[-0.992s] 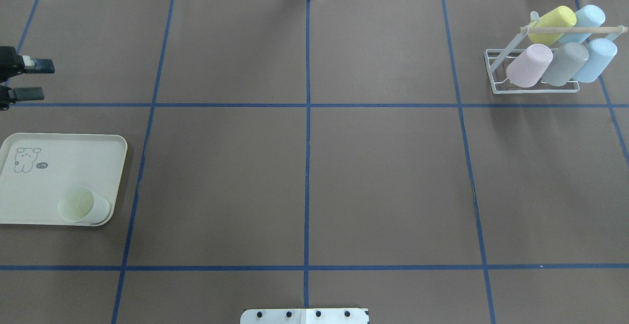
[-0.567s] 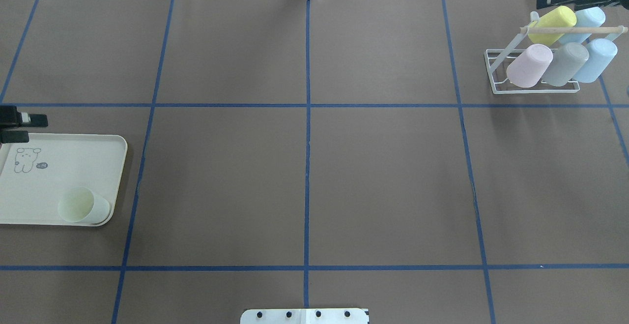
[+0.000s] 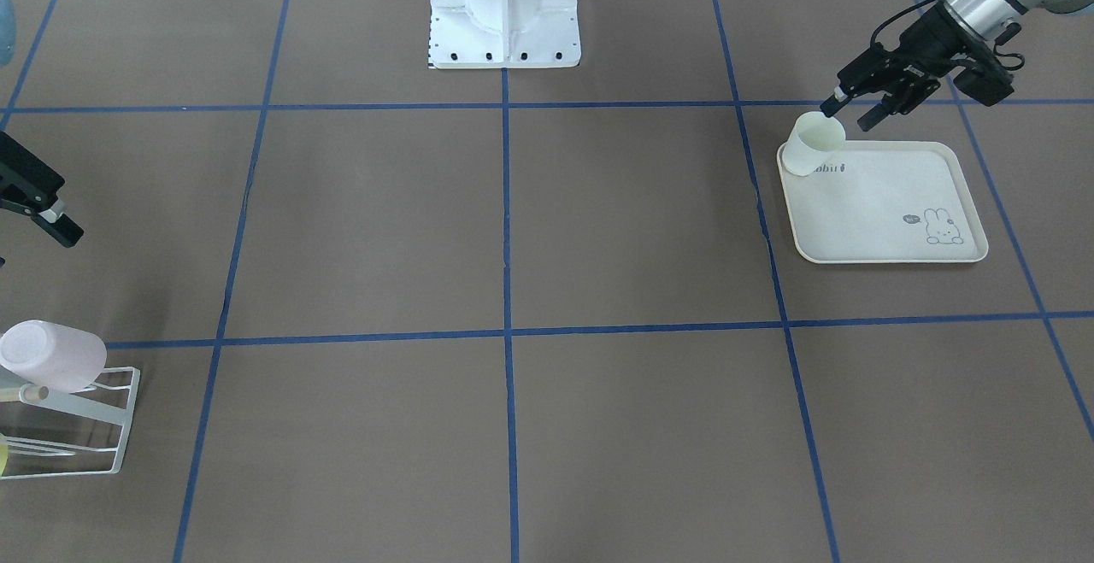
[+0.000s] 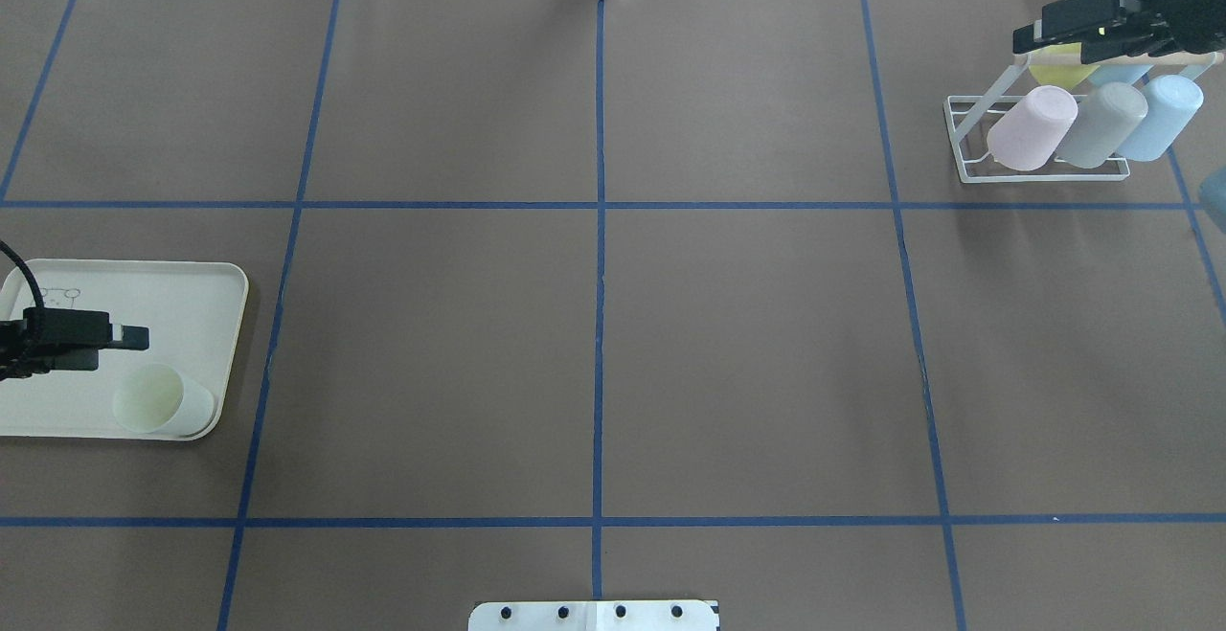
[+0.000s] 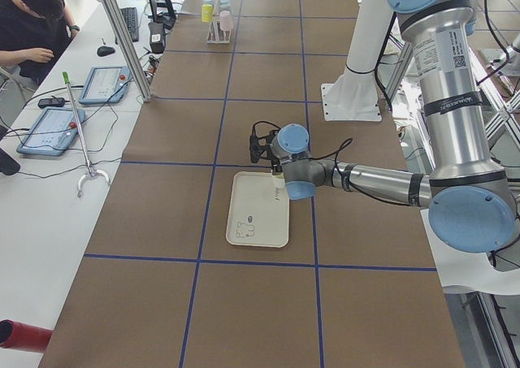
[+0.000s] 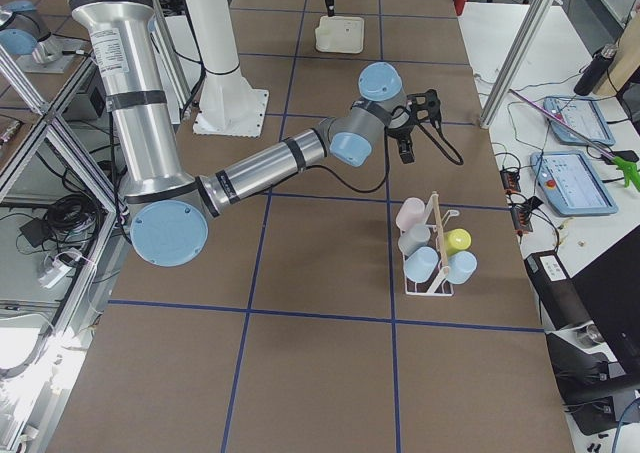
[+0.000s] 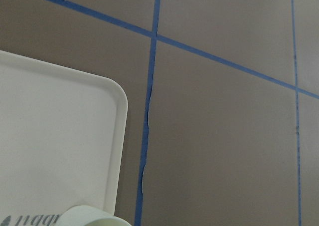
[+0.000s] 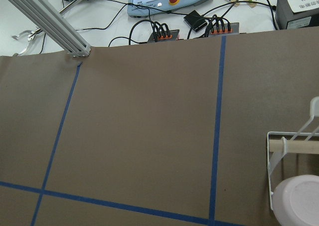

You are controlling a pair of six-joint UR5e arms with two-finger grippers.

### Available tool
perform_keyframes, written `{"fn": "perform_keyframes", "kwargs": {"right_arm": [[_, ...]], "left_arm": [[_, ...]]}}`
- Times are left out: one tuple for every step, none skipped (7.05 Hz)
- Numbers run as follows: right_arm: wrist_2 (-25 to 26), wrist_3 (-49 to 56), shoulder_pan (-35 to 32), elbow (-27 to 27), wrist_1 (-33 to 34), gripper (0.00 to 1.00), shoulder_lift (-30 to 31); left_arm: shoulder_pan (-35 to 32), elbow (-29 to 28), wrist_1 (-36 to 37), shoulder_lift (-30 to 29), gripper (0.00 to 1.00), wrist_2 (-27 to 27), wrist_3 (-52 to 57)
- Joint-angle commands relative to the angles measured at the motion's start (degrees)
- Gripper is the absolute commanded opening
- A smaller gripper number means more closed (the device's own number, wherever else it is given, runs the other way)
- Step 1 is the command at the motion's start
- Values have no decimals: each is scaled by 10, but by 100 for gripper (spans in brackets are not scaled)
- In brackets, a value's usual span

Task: Transfer IKEA cup to right arm and place on rack

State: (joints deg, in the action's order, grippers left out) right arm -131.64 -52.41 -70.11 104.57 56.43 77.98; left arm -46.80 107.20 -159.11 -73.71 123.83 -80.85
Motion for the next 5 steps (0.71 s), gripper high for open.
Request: {"fn": "perform_keyframes", "kwargs": {"right_arm": [[0, -21, 6, -2, -2, 100, -3], [-1, -21, 6, -2, -2, 100, -4], [-1, -21, 5, -1, -2, 100, -4], [-2, -21, 5, -1, -2, 100, -4], [-1, -21, 6, -2, -2, 100, -4]], "left_arm": [[62, -1, 73, 12, 98, -66, 3], [59, -2, 85, 14, 97, -68, 34], [52, 3, 85, 23, 96, -62, 52], [51, 3, 85, 26, 93, -61, 54], [51, 3, 85, 26, 86, -62, 60]]}}
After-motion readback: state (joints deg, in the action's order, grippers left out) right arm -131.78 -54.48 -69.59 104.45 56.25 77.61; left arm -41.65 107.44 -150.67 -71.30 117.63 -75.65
